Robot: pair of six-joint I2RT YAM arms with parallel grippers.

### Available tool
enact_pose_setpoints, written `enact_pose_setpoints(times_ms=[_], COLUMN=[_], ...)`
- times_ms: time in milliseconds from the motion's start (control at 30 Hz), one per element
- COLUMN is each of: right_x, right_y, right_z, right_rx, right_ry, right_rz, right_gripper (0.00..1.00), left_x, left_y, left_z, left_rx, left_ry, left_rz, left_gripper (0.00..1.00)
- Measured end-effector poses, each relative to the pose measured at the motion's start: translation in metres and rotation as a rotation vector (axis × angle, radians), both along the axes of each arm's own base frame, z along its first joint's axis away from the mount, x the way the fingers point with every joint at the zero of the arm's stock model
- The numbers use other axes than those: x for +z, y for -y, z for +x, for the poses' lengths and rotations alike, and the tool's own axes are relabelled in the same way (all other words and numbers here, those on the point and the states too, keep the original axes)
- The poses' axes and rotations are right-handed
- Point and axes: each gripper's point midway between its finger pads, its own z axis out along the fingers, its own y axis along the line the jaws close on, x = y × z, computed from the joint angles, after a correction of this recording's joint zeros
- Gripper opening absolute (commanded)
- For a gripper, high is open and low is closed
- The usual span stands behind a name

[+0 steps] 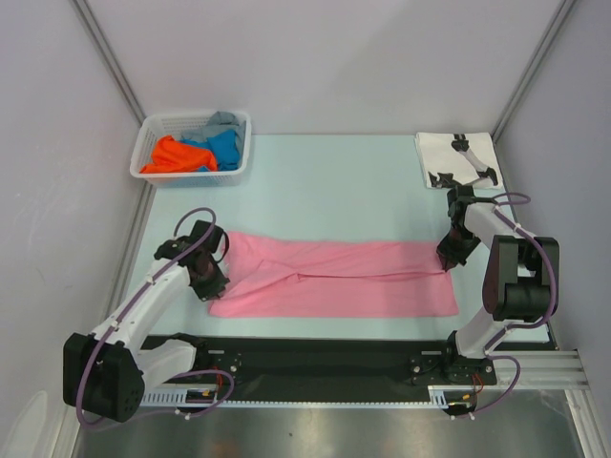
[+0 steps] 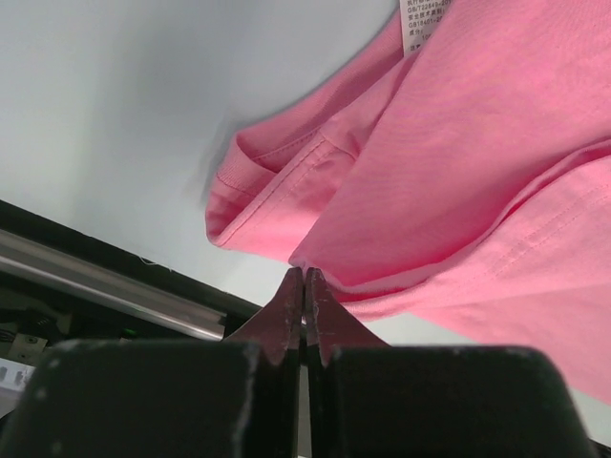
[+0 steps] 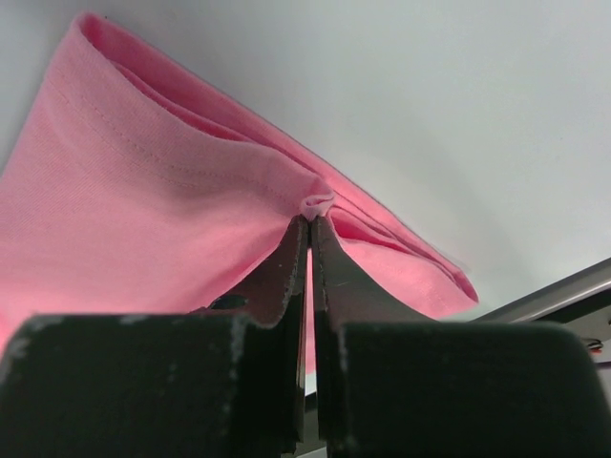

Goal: Fold and stack the t-shirts
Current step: Fold the tshirt

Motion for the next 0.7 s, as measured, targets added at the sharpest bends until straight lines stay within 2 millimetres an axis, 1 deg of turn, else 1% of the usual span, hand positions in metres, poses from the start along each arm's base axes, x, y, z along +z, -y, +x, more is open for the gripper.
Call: enact_pose_setpoints(times_ms=[33, 67, 100, 167, 200, 233, 267, 300, 333, 367, 433, 467, 500, 533, 567, 600, 667, 700], right_x=[0.0, -0.001, -0.002, -0.002, -0.002, -0.001, 0.0, 0.001, 0.005, 0.009, 0.021, 0.028, 0.034, 0.04, 0.045, 0.048, 0.052, 0.052], right_y=[0.0, 0.0, 0.0, 0.001, 0.002, 0.002, 0.003, 0.004, 0.005, 0.006, 0.008, 0.009, 0.01, 0.011, 0.012, 0.012, 0.011, 0.009], right_z=[0.0, 0.0, -0.001, -0.003, -0.004, -0.005, -0.006, -0.007, -0.008, -0.008, -0.006, -0.003, -0.001, 0.003, 0.008, 0.013, 0.024, 0.03], right_rx=[0.0, 0.0, -0.001, -0.001, -0.003, -0.001, 0.001, 0.005, 0.012, 0.021, 0.043, 0.06, 0.072, 0.089, 0.11, 0.128, 0.16, 0.176], right_ry=[0.001, 0.0, -0.002, -0.01, -0.012, -0.015, -0.018, -0.018, -0.013, -0.003, 0.035, 0.059, 0.08, 0.106, 0.133, 0.155, 0.191, 0.203], right_rz=[0.0, 0.0, 0.0, -0.001, -0.002, -0.002, -0.003, -0.003, -0.005, -0.007, -0.017, -0.024, -0.03, -0.038, -0.041, -0.039, -0.025, -0.011], right_gripper=[0.04, 0.09, 0.12, 0.2, 0.23, 0.25, 0.28, 0.3, 0.32, 0.45, 0.59, 0.68, 0.73, 0.77, 0.78, 0.77, 0.77, 0.77], left_x=[0.0, -0.001, -0.002, -0.002, -0.001, 0.0, 0.002, 0.006, 0.013, 0.022, 0.045, 0.055, 0.067, 0.076, 0.084, 0.089, 0.091, 0.091], left_y=[0.0, 0.0, 0.001, 0.001, 0.001, 0.0, 0.0, -0.001, -0.002, -0.002, -0.004, -0.004, -0.005, -0.005, -0.005, -0.004, -0.001, 0.001], left_z=[0.0, 0.0, 0.0, -0.001, -0.002, -0.003, -0.003, -0.002, 0.001, 0.006, 0.02, 0.026, 0.036, 0.044, 0.054, 0.065, 0.086, 0.097], left_rx=[0.0, -0.001, -0.001, -0.007, -0.008, -0.014, -0.019, -0.021, -0.029, -0.038, -0.073, -0.089, -0.112, -0.135, -0.163, -0.191, -0.241, -0.265], left_ry=[0.001, 0.0, -0.002, -0.006, -0.008, -0.012, -0.01, 0.002, 0.022, 0.06, 0.152, 0.19, 0.238, 0.271, 0.306, 0.327, 0.343, 0.345], left_rz=[-0.002, -0.003, -0.004, -0.006, -0.005, -0.001, 0.001, 0.004, 0.007, 0.008, 0.019, 0.026, 0.037, 0.044, 0.05, 0.056, 0.064, 0.065], left_gripper=[0.02, 0.04, 0.15, 0.31, 0.49, 0.59, 0.67, 0.78, 0.81, 0.83, 0.86, 0.85, 0.85, 0.83, 0.8, 0.72, 0.63, 0.61])
